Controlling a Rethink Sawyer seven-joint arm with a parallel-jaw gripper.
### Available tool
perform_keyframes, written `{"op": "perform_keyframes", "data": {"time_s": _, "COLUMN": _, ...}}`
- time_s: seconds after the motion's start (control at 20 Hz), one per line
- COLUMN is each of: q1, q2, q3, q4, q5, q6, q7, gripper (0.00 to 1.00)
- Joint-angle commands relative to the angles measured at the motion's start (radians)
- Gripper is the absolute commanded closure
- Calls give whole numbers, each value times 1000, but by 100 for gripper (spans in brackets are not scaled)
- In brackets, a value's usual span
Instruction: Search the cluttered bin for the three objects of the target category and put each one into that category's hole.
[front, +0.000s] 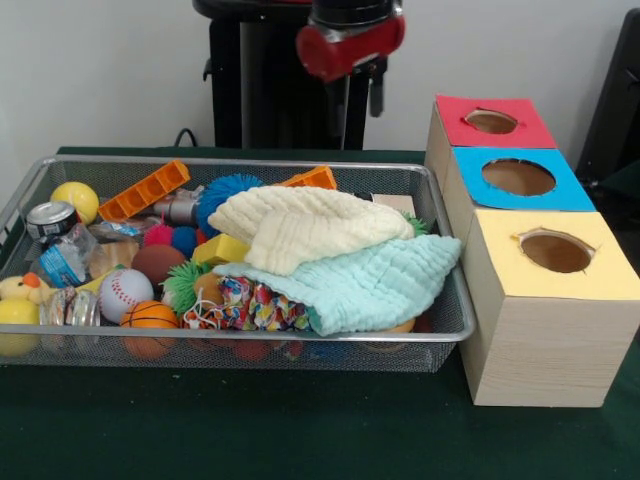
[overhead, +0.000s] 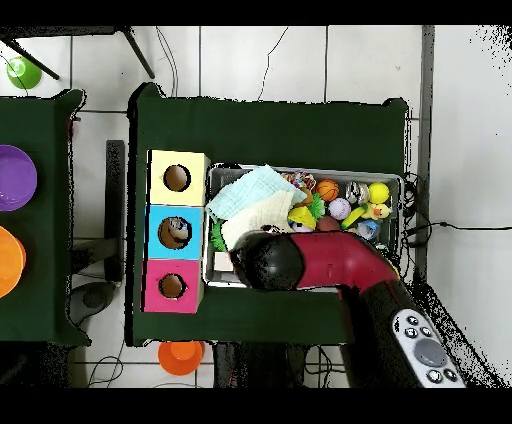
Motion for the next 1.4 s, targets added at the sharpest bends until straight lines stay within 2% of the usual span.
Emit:
{"op": "perform_keyframes", "data": {"time_s": 0.05, "q1": -173, "q2": 41, "q3": 63, "q4": -40, "q5": -132, "q6": 30, "q7": -223, "gripper": 0}}
{"op": "perform_keyframes", "data": {"time_s": 0.4, "q1": -341, "q2": 118, "q3": 174, "q4": -104, "q5": -225, "q6": 65, "q7": -348, "gripper": 0}}
{"op": "perform_keyframes", "data": {"time_s": 0.65, "q1": -417, "q2": 166, "q3": 234, "q4": -153, "q5": -291, "q6": 87, "q7": -400, "gripper": 0}}
{"op": "perform_keyframes", "data": {"time_s": 1.1, "q1": -472, "q2": 185, "q3": 299, "q4": -211, "q5": -363, "q6": 74, "q7": -417, "gripper": 0}}
{"op": "perform_keyframes", "data": {"time_s": 1.4, "q1": -475, "q2": 145, "q3": 323, "q4": -190, "q5": -405, "q6": 8, "q7": -365, "gripper": 0}}
